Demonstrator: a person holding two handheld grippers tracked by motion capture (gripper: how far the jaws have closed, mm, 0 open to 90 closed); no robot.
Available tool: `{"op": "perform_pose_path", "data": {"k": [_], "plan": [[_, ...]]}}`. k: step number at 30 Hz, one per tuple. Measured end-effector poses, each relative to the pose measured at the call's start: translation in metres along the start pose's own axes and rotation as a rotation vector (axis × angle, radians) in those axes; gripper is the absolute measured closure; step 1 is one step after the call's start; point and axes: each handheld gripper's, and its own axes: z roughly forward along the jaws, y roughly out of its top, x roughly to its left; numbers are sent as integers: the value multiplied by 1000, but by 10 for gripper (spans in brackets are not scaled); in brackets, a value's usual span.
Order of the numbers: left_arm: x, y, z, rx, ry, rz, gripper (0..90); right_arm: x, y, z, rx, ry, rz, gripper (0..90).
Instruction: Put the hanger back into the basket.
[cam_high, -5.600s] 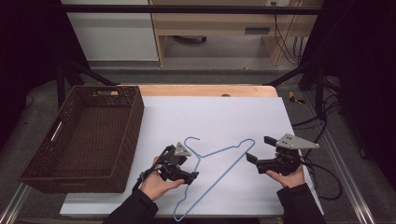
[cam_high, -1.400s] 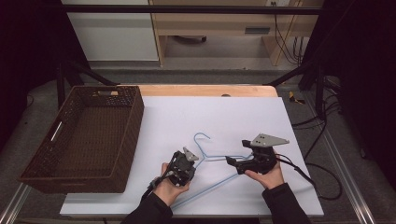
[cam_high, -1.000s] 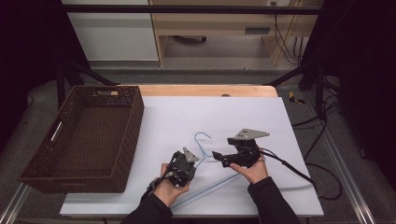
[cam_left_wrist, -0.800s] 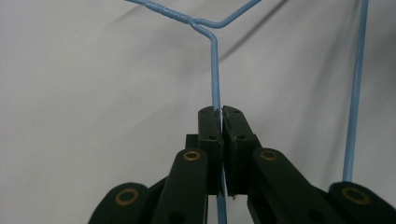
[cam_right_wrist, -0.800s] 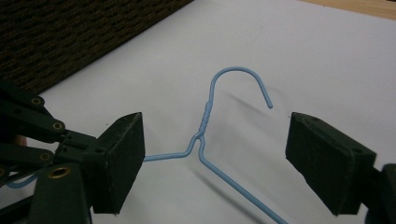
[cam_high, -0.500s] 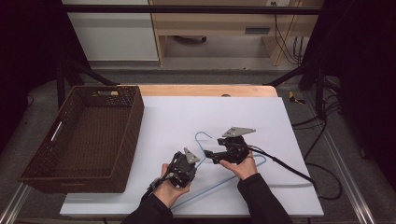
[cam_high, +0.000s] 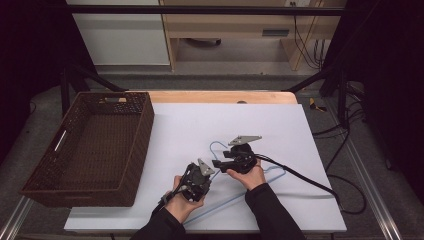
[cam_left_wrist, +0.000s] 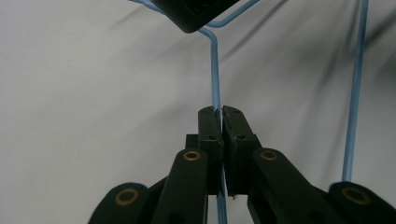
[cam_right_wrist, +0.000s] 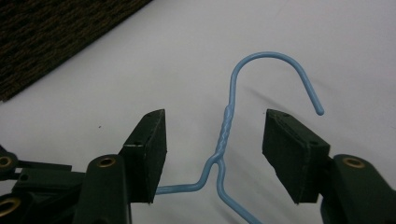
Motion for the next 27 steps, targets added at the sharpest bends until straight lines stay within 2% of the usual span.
{"op": "perform_pose_path", "data": {"k": [13,19,23,27], "plan": [[-3,0,1,3,-4,10,870,-4,-6,19,57,-26,29,581],[-5,0,1,3,-12,9,870,-5,-6,22,66,-17,55,682],[-6,0,2,7,-19,8,870,-5,-7,25,73,-6,48,730],[-6,-1,2,10,-23,8,870,-3,-6,25,87,-21,71,780]]}}
